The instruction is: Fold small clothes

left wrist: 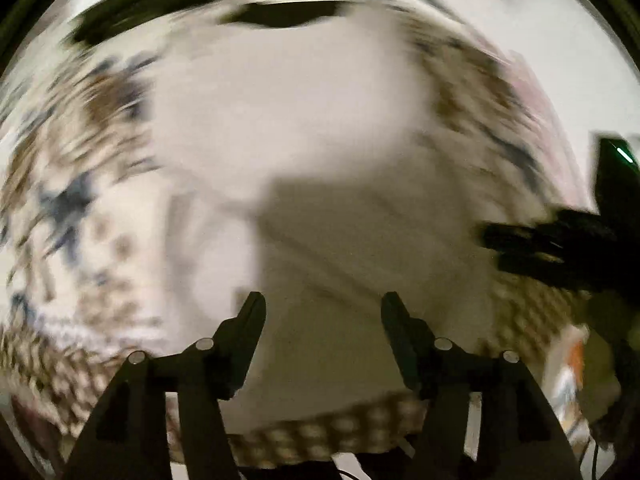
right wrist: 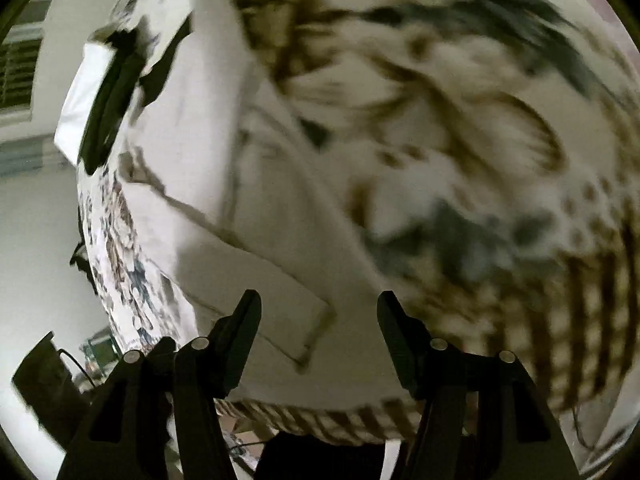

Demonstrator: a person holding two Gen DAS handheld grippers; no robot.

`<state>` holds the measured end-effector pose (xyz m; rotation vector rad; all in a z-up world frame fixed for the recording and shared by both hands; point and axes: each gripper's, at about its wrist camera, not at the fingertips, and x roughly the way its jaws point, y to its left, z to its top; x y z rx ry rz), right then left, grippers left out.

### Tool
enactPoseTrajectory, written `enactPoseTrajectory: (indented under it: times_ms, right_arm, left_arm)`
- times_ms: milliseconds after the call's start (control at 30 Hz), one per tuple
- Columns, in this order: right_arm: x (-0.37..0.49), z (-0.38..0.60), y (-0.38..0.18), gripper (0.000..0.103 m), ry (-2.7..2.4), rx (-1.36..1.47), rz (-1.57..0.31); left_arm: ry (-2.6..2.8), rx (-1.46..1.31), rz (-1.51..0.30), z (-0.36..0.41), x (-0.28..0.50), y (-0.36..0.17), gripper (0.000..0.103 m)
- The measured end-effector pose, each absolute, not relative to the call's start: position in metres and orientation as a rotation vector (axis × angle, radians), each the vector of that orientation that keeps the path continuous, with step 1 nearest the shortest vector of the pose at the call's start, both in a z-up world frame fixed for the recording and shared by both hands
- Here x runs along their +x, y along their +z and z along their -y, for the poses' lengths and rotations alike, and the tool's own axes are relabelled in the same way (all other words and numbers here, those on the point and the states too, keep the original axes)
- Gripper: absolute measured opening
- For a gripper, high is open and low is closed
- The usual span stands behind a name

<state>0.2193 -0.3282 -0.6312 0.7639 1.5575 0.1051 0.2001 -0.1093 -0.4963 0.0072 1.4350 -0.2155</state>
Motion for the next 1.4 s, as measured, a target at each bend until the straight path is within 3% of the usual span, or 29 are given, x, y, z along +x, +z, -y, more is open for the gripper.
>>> enactPoseTrajectory:
  times_ms: [167, 200, 233, 267, 367, 900, 1033, 1100, 1133, 1167, 1233, 1400]
  right_arm:
    - [0.236, 0.28, -0.665, 0.059, 0.136, 0.641, -1.662]
    - [0.235, 0.275, -0.666, 0.051, 0.126, 0.612, -1.666]
    - [0.232, 0.269, -0.663, 0.02, 0.107, 0.561, -1.658]
    - [0.227, 0.265, -0.658, 0.007, 0.084, 0.515, -1.648]
    - [0.215, 0.263, -0.647, 0.005, 0.054, 0.493, -1.624]
    - [0.181, 0.306, -0.638, 0.004, -0.066, 0.382, -1.738]
    - [0.181, 0.305, -0.639, 0.005, 0.001, 0.466, -1.78]
    - [0.183, 0.305, -0.639, 0.008, 0.052, 0.585, -1.793]
    - [0.184, 0.313, -0.637, 0.015, 0.062, 0.638, -1.795]
    - [0.185, 0.319, -0.636, 0.029, 0.056, 0.663, -1.788]
    - [0.184, 0.338, -0.631, 0.047, 0.014, 0.695, -1.752]
    - [0.176, 0.367, -0.644, 0.049, -0.042, 0.728, -1.769]
  left_arm:
    - [0.039, -0.012, -1.426, 0.037, 0.22, -0.512, 0.058]
    - [0.068, -0.014, -1.417, 0.028, 0.222, -0.511, 0.058]
    - [0.1, -0.009, -1.405, 0.02, 0.223, -0.51, 0.058]
    - [0.125, -0.003, -1.395, 0.014, 0.224, -0.509, 0.058]
    - [0.17, -0.014, -1.367, 0.0, 0.222, -0.504, 0.058]
    - [0.071, -0.074, -1.457, 0.027, 0.218, -0.527, 0.058]
    - [0.032, -0.076, -1.502, 0.024, 0.214, -0.539, 0.058]
    - [0.005, -0.08, -1.537, 0.022, 0.208, -0.546, 0.058]
    - [-0.013, -0.085, -1.556, 0.02, 0.205, -0.55, 0.058]
    - [-0.032, -0.094, -1.575, 0.018, 0.202, -0.554, 0.058]
    - [-0.075, -0.122, -1.617, 0.014, 0.194, -0.562, 0.058]
    - [-0.192, -0.181, -1.694, 0.013, 0.181, -0.581, 0.058]
